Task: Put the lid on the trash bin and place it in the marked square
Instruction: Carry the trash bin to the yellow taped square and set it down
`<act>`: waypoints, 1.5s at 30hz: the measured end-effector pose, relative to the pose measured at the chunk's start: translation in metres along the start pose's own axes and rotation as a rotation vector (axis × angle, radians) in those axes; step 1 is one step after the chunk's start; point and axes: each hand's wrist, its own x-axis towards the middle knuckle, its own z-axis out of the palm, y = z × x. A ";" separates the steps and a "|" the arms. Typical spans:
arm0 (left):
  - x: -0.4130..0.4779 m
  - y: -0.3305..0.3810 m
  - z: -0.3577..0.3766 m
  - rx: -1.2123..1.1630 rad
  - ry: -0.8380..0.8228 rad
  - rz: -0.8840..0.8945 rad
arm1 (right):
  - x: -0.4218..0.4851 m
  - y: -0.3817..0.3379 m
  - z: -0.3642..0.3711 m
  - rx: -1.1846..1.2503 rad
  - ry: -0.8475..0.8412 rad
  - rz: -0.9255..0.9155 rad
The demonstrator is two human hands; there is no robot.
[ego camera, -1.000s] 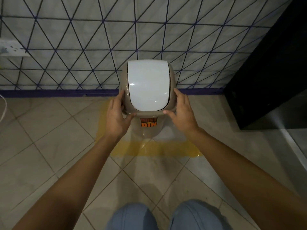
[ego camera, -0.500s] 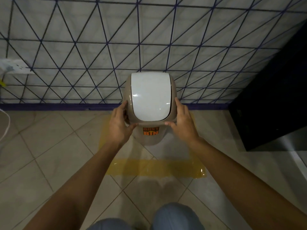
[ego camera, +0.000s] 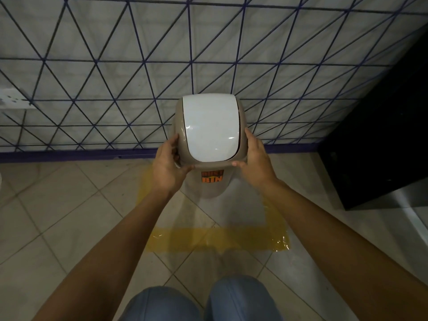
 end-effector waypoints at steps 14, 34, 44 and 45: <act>0.034 -0.003 -0.012 0.053 -0.173 -0.311 | 0.010 0.012 0.004 0.168 0.035 0.127; 0.033 0.000 -0.011 -0.055 -0.238 -0.352 | 0.014 0.020 -0.003 0.148 0.021 0.110; 0.024 0.006 -0.010 0.104 -0.131 -0.200 | 0.006 0.007 -0.004 -0.020 0.045 -0.011; 0.021 0.006 -0.009 0.116 -0.103 -0.160 | 0.005 0.005 -0.003 -0.033 0.047 -0.028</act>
